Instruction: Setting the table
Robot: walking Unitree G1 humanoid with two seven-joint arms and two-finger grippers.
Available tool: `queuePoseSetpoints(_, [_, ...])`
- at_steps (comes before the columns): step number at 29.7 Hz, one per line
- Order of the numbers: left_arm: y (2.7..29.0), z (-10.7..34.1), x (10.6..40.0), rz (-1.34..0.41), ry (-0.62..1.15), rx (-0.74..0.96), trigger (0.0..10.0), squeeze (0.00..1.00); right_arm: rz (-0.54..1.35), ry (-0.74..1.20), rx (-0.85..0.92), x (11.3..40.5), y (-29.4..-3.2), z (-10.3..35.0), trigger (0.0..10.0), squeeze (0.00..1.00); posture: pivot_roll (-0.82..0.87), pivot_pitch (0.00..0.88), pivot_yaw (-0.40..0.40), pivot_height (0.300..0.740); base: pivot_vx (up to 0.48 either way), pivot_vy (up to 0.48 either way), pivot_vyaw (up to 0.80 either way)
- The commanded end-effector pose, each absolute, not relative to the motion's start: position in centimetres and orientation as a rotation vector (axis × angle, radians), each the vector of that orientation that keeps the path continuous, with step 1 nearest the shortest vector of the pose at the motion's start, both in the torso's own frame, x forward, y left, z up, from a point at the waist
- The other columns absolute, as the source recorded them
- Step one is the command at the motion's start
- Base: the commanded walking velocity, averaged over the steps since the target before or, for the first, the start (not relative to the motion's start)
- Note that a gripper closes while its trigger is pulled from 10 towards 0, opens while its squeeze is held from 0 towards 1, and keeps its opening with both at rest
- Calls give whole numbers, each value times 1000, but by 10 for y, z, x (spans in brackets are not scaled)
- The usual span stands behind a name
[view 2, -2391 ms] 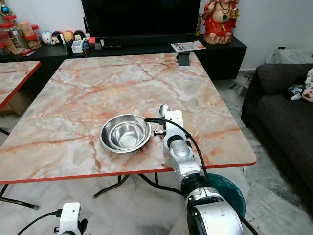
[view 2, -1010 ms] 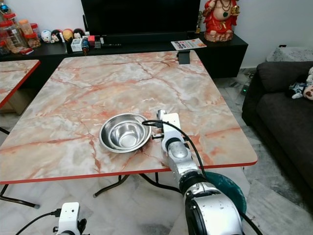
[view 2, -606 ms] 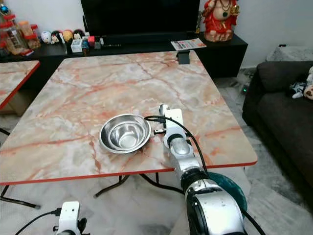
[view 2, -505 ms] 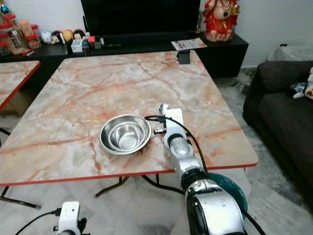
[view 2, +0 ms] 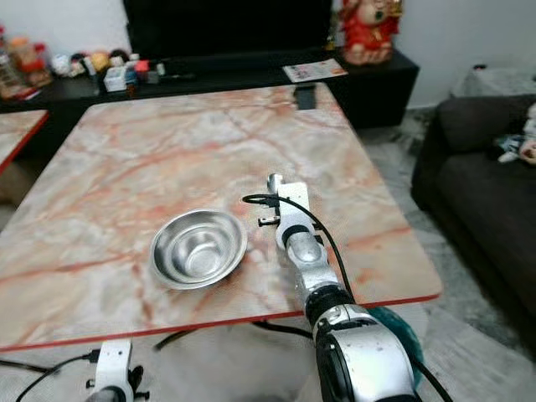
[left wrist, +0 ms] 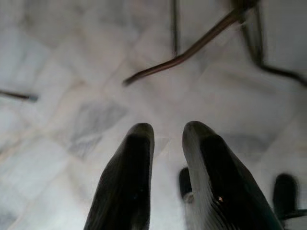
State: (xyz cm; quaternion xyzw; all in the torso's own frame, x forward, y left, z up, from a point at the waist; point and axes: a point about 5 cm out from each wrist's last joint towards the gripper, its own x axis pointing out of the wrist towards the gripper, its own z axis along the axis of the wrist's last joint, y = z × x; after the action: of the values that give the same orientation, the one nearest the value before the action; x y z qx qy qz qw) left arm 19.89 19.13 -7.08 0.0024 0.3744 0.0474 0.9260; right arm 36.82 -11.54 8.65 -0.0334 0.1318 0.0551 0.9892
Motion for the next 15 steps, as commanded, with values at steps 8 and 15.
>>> queuePoseSetpoints(8, [203, -73, 192, 131, 786, 24, 10000, 0, 156, 242, -48, 363, -97, 84, 10000, 0, 22, 0, 40, 728, 71, 0, 0])
queuePoseSetpoints(15, [203, -73, 192, 128, 788, 25, 10000, 0, 152, 267, -42, 356, -94, 74, 10000, 0, 17, 0, 41, 728, 0, 0, 0])
